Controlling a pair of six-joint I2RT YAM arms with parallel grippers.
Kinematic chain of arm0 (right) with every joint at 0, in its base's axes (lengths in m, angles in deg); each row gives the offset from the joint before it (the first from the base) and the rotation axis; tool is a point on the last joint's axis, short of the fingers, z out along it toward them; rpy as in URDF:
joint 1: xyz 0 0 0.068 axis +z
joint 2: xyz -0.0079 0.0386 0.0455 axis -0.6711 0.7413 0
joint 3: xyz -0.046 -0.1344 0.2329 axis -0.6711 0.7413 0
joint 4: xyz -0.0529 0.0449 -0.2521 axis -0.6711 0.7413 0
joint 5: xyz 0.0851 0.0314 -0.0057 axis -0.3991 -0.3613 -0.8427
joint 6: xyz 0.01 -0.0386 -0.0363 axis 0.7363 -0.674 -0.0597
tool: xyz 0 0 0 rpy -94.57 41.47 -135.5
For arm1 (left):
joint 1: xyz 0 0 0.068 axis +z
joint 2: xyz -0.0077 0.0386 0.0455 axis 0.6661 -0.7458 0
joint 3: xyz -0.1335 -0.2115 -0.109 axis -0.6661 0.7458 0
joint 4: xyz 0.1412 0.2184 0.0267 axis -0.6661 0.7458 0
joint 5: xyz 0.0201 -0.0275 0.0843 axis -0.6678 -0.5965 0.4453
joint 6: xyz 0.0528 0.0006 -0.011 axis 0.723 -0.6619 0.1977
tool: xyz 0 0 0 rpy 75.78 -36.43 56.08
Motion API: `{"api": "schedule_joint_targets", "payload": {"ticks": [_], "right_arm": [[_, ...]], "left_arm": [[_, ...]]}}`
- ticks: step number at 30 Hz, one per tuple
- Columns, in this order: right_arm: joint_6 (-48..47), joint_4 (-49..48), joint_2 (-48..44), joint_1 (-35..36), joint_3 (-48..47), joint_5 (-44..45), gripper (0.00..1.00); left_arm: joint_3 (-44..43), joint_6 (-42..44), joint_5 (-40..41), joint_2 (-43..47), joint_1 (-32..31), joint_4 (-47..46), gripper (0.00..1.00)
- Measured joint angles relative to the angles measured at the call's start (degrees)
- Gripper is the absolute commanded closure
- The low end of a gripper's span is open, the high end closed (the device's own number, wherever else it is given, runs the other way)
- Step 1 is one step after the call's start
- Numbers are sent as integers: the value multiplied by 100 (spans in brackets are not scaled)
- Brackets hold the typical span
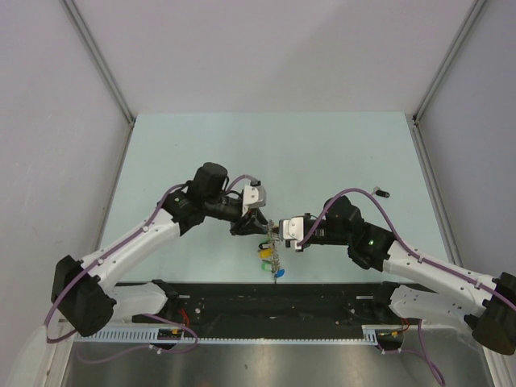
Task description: Put the keys on the keyring
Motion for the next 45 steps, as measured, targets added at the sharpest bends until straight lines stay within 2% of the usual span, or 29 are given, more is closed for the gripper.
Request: {"api": "schedule_joint_targets", "payload": {"ticks": [6,9,10,12,19,27,35,45], "right_arm": [[0,0,39,0,0,-31,100],[0,-4,39,2,0,-48,100],[0,-4,39,2,0,-48,100],[0,-2,39,9,0,-48,100],[0,35,11,11,-9,-15,100],[22,118,-155,-20,-70,39,100],[46,59,-122,-79,-81,-2,100],[144,-136,0,-142,-83,-48,100]], "left_arm": [[-129,179,-48,-205,-122,264,68],[-162,214,-46,-267,-168,332,77],[-177,219,-46,-280,-179,337,89],[-205,227,-44,-304,-192,356,100],[-186,203,17,-219,-208,363,100],[205,-188,173,437,-184,-151,100],[881,-1202,402,1113,-142,-1344,100],[1565,-2144,737,1370,-129,-2771,98]]}}
